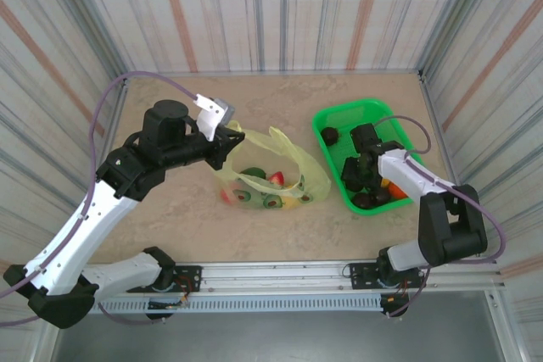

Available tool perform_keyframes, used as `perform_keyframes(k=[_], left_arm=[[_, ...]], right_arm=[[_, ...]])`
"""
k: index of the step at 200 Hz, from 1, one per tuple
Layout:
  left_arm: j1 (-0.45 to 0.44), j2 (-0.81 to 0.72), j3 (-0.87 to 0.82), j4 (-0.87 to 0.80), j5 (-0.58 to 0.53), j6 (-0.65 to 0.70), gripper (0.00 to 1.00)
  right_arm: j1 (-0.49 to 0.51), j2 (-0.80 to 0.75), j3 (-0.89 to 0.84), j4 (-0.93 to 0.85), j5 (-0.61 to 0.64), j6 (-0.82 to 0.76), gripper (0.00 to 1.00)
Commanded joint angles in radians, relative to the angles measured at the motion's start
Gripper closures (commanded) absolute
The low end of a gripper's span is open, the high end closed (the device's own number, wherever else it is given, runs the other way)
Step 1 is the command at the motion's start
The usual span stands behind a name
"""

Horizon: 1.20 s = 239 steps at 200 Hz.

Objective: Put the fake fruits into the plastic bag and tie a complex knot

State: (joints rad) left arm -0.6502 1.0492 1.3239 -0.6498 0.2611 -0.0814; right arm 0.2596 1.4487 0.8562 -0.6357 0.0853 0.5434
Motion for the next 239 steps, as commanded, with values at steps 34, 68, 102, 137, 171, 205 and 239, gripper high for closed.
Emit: perform_keyframes(k=[34, 68, 102, 137, 171, 205, 239], left_arm=[[-0.007, -0.013, -0.007, 0.009, 0.010, 0.015, 1.00], [-0.006, -0.014, -0.005, 0.010, 0.012, 0.017, 1.00], [-0.008, -0.017, -0.002, 0.010, 0.007, 0.017, 1.00], [-0.008, -0.018, 0.000, 0.011, 0.010, 0.017, 1.00], [-0.008, -0.021, -0.005, 0.013, 0.007, 0.017, 1.00], [-0.008, -0.029, -0.011, 0.015, 0.001, 0.017, 1.00], [-0.009, -0.037, -0.015, 0.012, -0.006, 0.017, 1.00]], right_arm=[[-0.004, 0.030, -0.004, 0.029, 0.009, 0.018, 0.43], [-0.006, -0.079, 0.054, -0.029, 0.028, -0.001, 0.50], [-0.006, -0.249, 0.110, -0.078, -0.016, -0.029, 0.50], [-0.007, -0.393, 0.146, -0.122, -0.092, -0.095, 0.50], [-0.007, -0.552, 0.147, -0.088, -0.233, -0.110, 0.52], [-0.005, -0.676, 0.133, -0.050, -0.351, -0.104, 0.53], [0.020, -0.760, 0.148, -0.028, -0.499, -0.111, 0.52]])
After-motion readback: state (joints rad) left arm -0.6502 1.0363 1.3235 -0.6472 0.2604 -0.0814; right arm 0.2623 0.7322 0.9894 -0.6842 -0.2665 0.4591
